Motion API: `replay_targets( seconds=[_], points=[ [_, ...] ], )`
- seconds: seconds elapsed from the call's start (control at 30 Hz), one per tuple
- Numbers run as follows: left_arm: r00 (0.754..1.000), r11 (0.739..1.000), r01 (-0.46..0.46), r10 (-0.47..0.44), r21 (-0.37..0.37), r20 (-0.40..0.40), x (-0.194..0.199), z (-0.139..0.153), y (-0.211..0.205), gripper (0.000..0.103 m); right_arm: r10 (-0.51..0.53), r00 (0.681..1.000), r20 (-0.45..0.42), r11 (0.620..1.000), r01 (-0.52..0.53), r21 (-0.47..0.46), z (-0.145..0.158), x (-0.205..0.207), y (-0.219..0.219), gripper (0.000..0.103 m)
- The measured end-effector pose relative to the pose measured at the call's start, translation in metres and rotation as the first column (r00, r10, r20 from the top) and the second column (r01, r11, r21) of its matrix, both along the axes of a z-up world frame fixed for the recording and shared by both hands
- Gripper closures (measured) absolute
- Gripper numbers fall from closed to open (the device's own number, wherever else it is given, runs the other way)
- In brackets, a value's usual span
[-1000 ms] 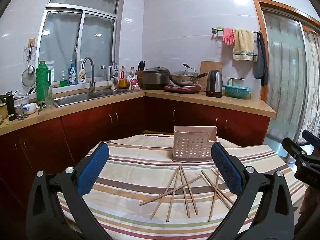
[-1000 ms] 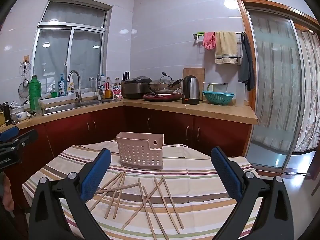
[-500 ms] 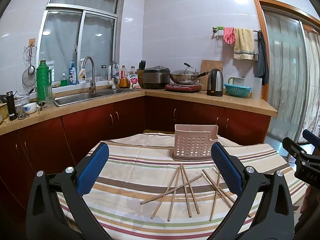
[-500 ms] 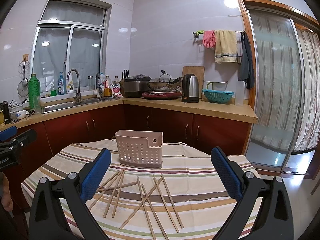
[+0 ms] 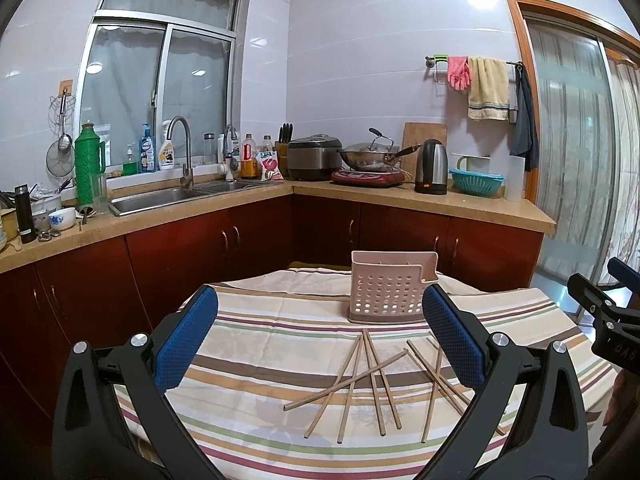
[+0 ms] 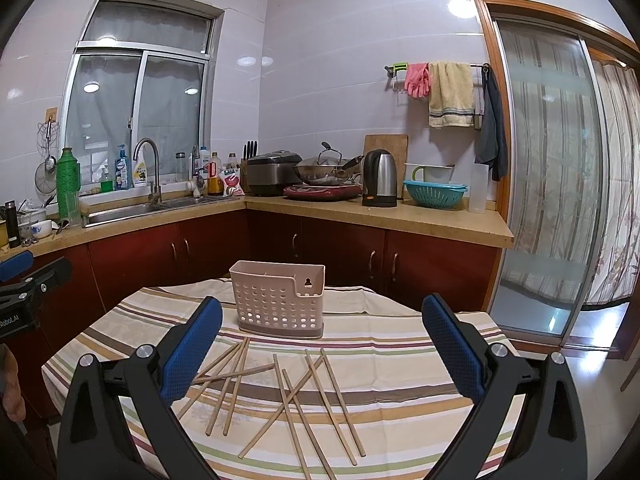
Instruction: Organize utensils
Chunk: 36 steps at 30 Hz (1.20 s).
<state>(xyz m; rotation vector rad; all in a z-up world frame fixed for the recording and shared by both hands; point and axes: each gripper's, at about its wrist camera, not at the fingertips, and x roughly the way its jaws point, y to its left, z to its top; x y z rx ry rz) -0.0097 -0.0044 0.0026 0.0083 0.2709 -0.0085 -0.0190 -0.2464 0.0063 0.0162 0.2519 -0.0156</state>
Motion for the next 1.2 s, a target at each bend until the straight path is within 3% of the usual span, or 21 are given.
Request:
replay_targets(
  seconds=[1.2],
  points=[
    [1.000,1.000,0.002,-0.002,0.000,0.004,-0.0022,-0.0007,0.0047,0.003,-0.002,1.000,-0.002,1.000,0.002,-0.006,-0.0006,-0.0001,-0.0003,0.006]
  ],
)
